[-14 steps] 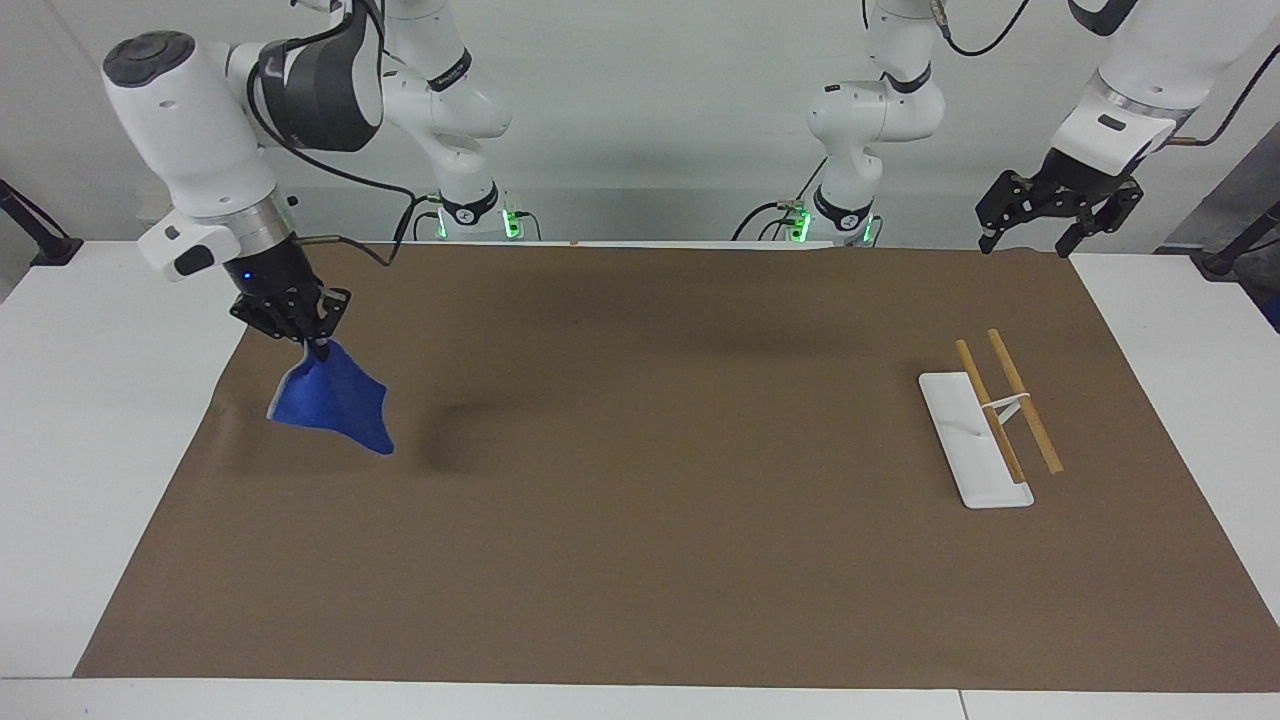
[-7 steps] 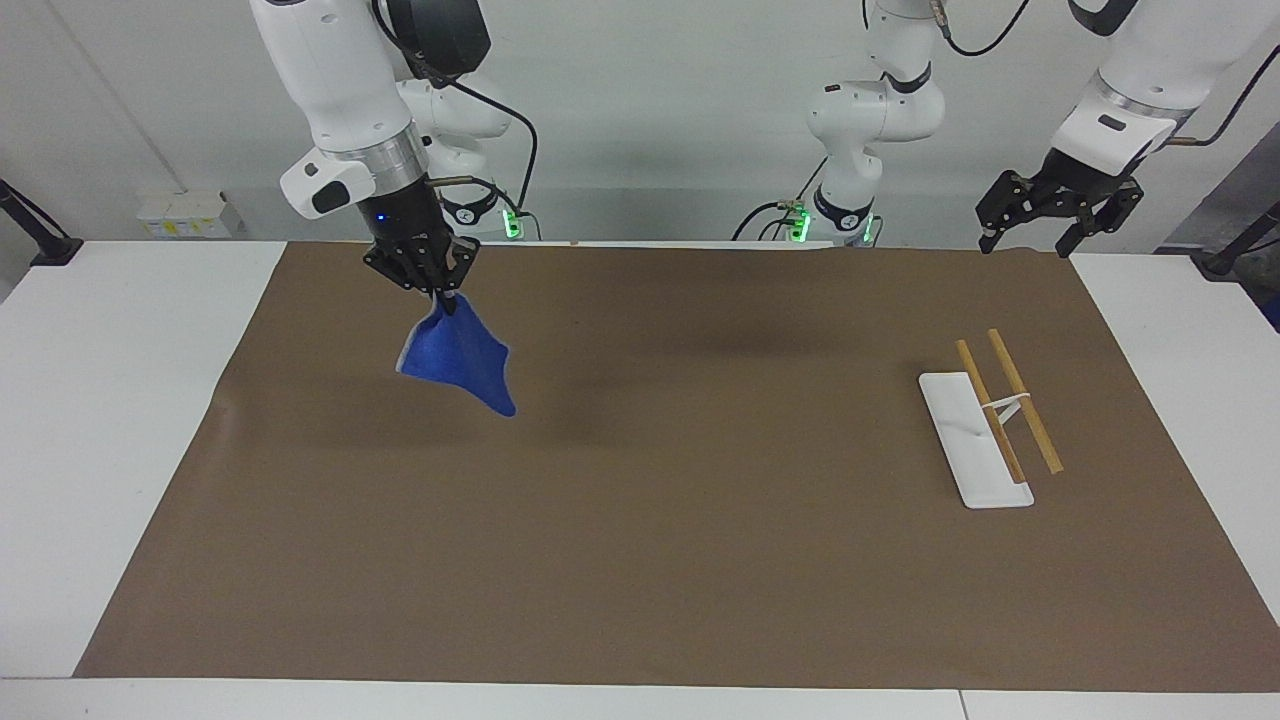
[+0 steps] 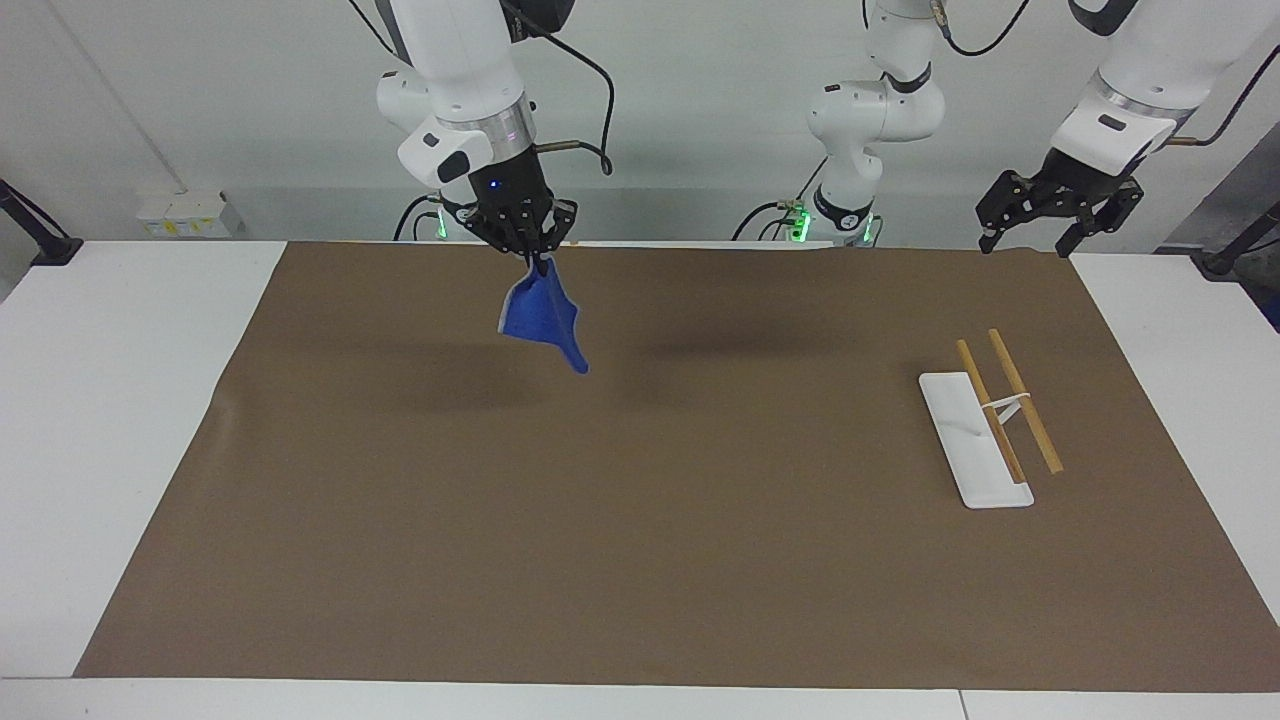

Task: Right arm passes towel to left arm to hang
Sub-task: 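Lift the blue towel with the right gripper toward the table center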

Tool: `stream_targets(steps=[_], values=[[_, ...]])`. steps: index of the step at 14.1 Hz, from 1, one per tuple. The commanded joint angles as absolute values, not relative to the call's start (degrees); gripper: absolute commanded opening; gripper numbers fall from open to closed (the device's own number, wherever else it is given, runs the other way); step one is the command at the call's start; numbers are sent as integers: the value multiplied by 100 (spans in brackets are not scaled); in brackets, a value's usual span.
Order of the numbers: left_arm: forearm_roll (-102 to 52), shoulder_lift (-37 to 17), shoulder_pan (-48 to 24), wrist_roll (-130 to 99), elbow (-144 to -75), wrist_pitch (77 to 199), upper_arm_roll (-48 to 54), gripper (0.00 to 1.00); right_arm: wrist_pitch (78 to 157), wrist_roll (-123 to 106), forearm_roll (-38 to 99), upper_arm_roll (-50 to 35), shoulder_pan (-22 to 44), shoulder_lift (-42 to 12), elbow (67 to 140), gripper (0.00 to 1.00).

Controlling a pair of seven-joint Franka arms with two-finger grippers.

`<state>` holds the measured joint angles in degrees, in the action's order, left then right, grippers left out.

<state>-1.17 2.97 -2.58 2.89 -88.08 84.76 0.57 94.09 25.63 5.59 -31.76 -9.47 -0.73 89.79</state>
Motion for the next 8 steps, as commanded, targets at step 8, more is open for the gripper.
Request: stream_targets(steps=[8], values=[[-149,431,-237,308,-8956,8499,53,100,9412,4183,1000,-3287,-492,-211,8640,0]])
